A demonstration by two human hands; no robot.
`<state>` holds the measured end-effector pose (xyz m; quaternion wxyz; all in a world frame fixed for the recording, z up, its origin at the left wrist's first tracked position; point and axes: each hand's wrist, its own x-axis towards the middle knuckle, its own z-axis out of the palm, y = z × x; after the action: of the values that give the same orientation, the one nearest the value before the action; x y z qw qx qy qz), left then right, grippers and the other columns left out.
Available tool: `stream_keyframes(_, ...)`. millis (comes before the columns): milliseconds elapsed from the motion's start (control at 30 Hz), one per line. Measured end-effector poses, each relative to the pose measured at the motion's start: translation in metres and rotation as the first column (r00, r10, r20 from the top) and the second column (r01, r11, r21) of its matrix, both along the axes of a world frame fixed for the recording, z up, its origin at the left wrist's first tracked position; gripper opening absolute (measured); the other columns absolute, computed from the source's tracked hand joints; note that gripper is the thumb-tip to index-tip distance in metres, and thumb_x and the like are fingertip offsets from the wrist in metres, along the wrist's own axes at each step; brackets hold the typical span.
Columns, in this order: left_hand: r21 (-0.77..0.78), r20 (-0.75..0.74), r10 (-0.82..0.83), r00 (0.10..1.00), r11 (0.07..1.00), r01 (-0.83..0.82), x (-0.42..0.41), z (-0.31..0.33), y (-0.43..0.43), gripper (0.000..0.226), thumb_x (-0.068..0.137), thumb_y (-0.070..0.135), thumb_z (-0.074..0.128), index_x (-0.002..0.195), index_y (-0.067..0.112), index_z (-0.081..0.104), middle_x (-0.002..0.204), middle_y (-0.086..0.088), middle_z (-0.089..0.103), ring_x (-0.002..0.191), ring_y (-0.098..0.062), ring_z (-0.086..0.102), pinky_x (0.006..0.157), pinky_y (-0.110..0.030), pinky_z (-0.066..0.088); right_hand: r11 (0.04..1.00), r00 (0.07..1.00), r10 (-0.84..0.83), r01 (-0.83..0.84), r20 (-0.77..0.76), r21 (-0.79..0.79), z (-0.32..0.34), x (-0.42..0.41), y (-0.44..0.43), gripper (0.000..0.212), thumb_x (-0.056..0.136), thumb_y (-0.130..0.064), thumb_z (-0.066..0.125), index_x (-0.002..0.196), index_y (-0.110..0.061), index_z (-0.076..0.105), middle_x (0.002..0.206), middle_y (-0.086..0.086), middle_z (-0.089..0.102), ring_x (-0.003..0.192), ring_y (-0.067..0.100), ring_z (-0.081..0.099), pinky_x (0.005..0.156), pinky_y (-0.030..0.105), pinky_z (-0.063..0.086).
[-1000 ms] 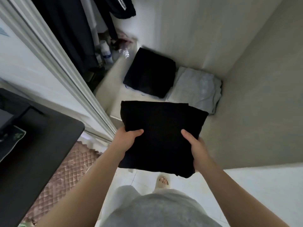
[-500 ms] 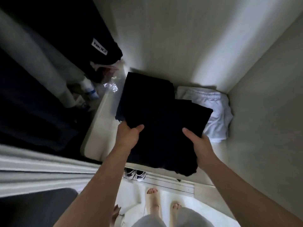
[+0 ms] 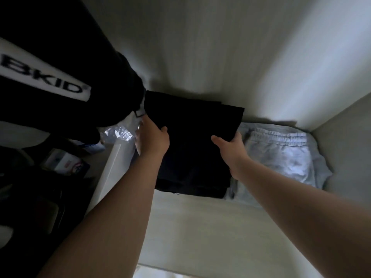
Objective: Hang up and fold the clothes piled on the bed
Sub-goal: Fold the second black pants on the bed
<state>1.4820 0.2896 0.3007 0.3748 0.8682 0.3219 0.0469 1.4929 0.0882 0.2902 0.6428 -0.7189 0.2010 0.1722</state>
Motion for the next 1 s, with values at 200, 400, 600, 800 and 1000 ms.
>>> stream_keyframes(200, 0.526, 0.095, -0.256, 0.962, 0.833, 0.170, -0.036, -0.040, -0.026, 0.076, 0.094, 0.041, 0.054, 0.159, 0.025, 0.019, 0.166, -0.011, 0.018, 0.152, -0.037, 0.016, 0.122, -0.055, 0.017, 0.636, 0.745, 0.499, 0.032, 0.443, -0.771, -0.011, -0.039, 0.008, 0.094, 0.084, -0.041, 0.066, 0.159, -0.032, 0.010, 0.168, 0.004, 0.012, 0.154, 0.028, 0.012, 0.119, 0.051, 0.015)
stream_keyframes(400, 0.545, -0.164, -0.319, 0.934, 0.759, 0.355, -0.039, -0.089, -0.025, 0.064, 0.102, 0.055, 0.025, 0.160, 0.035, 0.005, 0.169, -0.004, 0.004, 0.155, -0.032, -0.001, 0.124, -0.054, 0.002, 0.292, 0.661, 0.749, -0.257, 0.052, -0.921, -0.056, -0.027, 0.020, 0.072, 0.099, -0.059, 0.035, 0.158, -0.043, -0.002, 0.168, 0.000, -0.014, 0.154, 0.028, -0.015, 0.121, 0.062, 0.004)
stream_keyframes(600, 0.518, -0.266, -0.321, 0.909, 0.747, 0.416, -0.017, -0.111, -0.025, 0.065, 0.102, 0.059, 0.016, 0.157, 0.039, -0.012, 0.169, -0.001, -0.010, 0.154, -0.029, -0.014, 0.123, -0.052, -0.007, 0.240, 0.651, 0.759, -0.308, -0.020, -0.921, -0.096, -0.005, 0.019, 0.070, 0.095, -0.066, 0.018, 0.157, -0.045, -0.006, 0.167, 0.000, -0.018, 0.154, 0.031, -0.017, 0.120, 0.062, 0.003)
stream_keyframes(800, 0.434, -0.366, -0.344, 0.865, 0.759, 0.485, 0.014, -0.116, -0.012, 0.067, 0.100, 0.063, 0.015, 0.156, 0.041, -0.014, 0.167, 0.002, -0.018, 0.152, -0.027, -0.022, 0.121, -0.051, -0.011, 0.221, 0.638, 0.765, -0.394, -0.093, -0.892, -0.112, 0.020, 0.028, 0.071, 0.092, -0.068, 0.017, 0.154, -0.048, -0.012, 0.164, -0.005, -0.027, 0.151, 0.028, -0.024, 0.120, 0.060, -0.002)
stream_keyframes(1000, 0.371, -0.416, -0.386, 0.824, 0.755, 0.541, 0.000, -0.104, -0.011, 0.070, 0.102, 0.060, 0.024, 0.158, 0.037, -0.012, 0.167, 0.001, -0.018, 0.153, -0.027, -0.020, 0.122, -0.052, -0.010, 0.189, 0.572, 0.799, -0.531, -0.185, -0.826, -0.097, 0.015, 0.016, 0.073, 0.095, -0.071, 0.026, 0.156, -0.048, -0.009, 0.163, -0.009, -0.030, 0.151, 0.022, -0.025, 0.121, 0.059, -0.003)
